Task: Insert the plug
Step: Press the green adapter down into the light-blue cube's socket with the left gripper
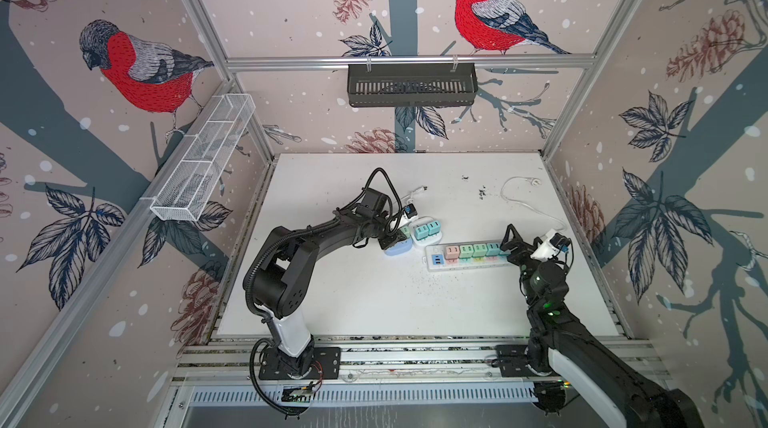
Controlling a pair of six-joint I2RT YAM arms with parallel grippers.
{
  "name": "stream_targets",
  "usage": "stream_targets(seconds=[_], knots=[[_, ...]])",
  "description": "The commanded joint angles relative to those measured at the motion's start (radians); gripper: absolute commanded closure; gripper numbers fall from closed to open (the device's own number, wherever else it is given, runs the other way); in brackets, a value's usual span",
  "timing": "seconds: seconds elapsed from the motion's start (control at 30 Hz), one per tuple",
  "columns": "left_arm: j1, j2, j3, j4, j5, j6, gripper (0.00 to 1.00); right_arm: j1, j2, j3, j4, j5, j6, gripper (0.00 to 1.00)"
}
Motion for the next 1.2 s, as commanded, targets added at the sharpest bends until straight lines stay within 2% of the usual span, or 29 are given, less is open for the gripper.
stream_targets(seconds=[0.0, 0.23, 0.4, 0.97, 1.17], knots=[[0.002, 0.019, 0.014, -0.103, -0.039, -0.011, 1.00, 0.000, 0.000, -0.016, 0.014, -0.001, -0.008, 0.00], [-0.001, 0.009, 0.033, -0.210, -0.010, -0.012, 1.00, 0.000, 0.000, -0.016, 0.013, 0.000, -0.009, 0.00], [-0.025, 0.015, 0.063, -0.294, -0.039, -0.030, 1.00, 0.001, 0.002, -0.016, 0.014, 0.002, -0.009, 0.00], [0.019, 0.047, 0.001, -0.189, 0.032, 0.048, 1.00, 0.001, 0.013, -0.012, 0.016, -0.002, -0.011, 0.00], [0.019, 0.051, 0.029, -0.231, -0.020, 0.022, 1.00, 0.001, -0.006, -0.019, 0.011, -0.001, -0.009, 0.00]])
